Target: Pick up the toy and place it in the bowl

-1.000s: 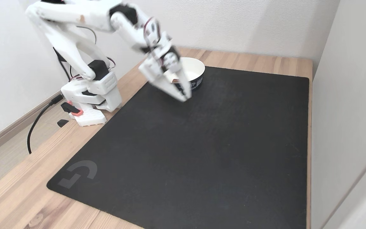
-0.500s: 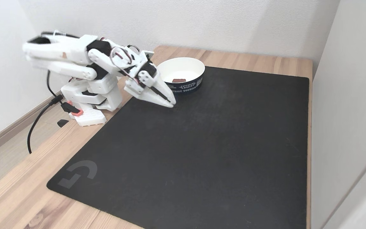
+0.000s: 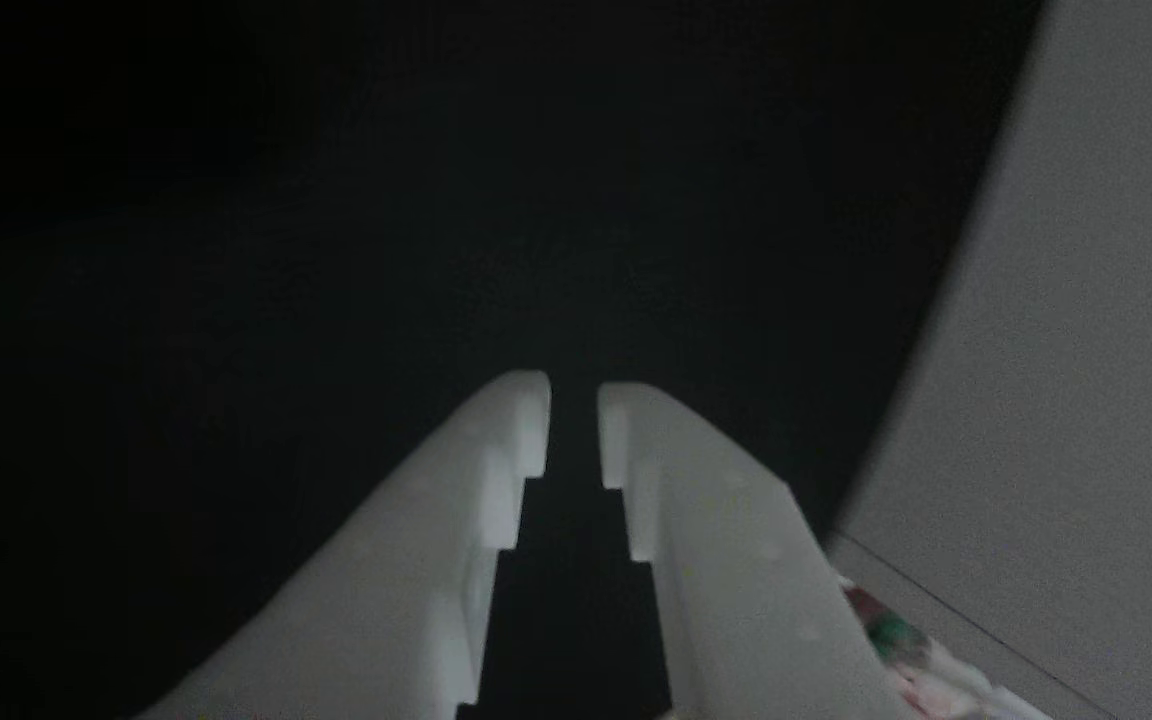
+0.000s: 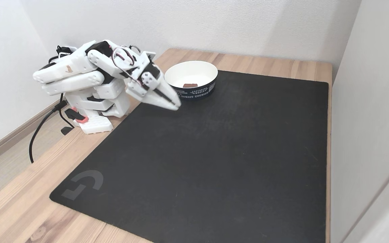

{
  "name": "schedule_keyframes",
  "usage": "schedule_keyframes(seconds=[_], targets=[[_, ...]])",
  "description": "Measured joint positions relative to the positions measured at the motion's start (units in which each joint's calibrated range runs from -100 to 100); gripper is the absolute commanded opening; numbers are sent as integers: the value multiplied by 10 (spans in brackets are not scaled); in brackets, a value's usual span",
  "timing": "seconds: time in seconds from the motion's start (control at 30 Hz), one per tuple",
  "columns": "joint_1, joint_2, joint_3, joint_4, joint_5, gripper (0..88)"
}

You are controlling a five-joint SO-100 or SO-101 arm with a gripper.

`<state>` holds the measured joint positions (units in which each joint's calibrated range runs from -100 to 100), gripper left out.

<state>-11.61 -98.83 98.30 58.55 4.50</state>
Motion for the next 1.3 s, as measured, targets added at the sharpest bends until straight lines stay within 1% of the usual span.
schedule_keyframes(seconds=[0.07,0.27,1.3], targets=[[-6,0,-2,27,1,24],[15,-1,-2,46,-2,24],[20,-2,-2,51,-1,25]])
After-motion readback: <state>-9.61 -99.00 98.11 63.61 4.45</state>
